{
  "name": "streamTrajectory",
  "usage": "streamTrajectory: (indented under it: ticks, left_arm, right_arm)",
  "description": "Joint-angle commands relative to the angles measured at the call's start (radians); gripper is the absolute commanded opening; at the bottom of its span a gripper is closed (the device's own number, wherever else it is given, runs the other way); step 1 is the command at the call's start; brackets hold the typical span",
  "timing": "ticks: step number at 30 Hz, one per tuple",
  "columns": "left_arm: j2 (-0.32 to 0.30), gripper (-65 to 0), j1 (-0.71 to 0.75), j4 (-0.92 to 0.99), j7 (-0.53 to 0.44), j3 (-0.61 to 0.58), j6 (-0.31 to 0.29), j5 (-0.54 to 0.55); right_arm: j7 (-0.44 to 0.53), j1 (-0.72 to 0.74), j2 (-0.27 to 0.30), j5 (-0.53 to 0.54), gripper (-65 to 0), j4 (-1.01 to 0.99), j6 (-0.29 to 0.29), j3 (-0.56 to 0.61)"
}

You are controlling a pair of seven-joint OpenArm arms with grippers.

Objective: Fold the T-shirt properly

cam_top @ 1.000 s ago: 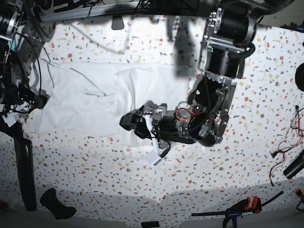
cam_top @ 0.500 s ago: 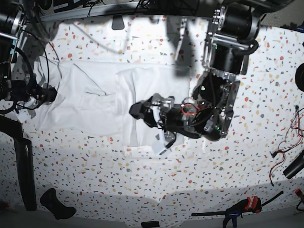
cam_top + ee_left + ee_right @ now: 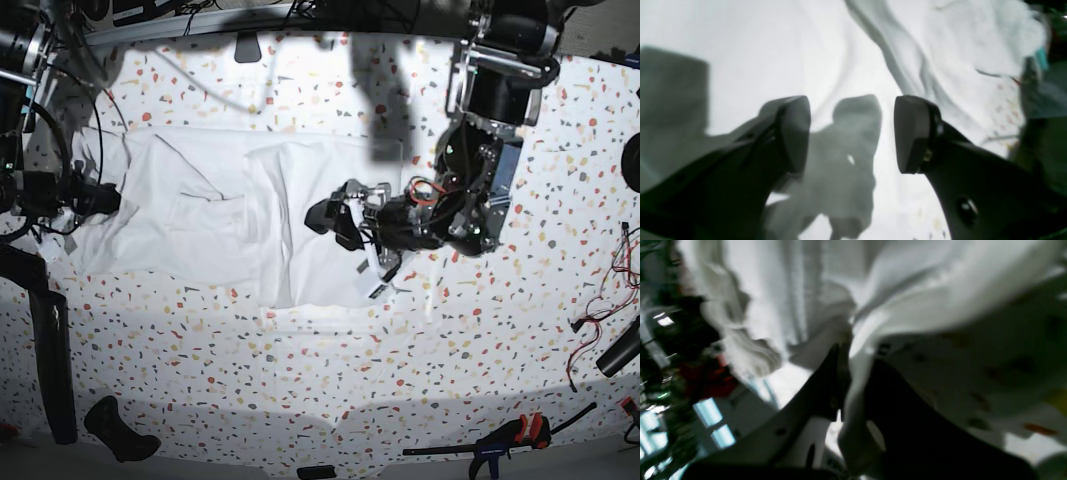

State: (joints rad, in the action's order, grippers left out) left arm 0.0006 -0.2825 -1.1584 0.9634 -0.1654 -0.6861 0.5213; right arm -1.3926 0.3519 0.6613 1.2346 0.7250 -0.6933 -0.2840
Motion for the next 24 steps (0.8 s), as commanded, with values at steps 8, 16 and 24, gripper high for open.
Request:
streamTrajectory:
  ticks: [8, 16, 24]
  left_arm:
    - [0.002, -26.7, 0.0, -0.015, -0.023, 0.0, -0.002, -0.046]
    - [0.002, -26.7, 0.0, -0.015, -0.042, 0.0, -0.002, -0.046]
    - [0.002, -26.7, 0.0, -0.015, -0.05, 0.0, -0.002, -0.047]
  right_arm:
    - [-0.004, 0.167, 0.024, 0.237, -65.0, 0.012, -0.005, -0.003]
    - [-0.004, 0.278, -0.048, 0.242, -65.0, 0.013, -0.005, 0.017]
    - [-0.004, 0.288, -0.165, 0.232, -65.0, 0.013, -0.005, 0.257]
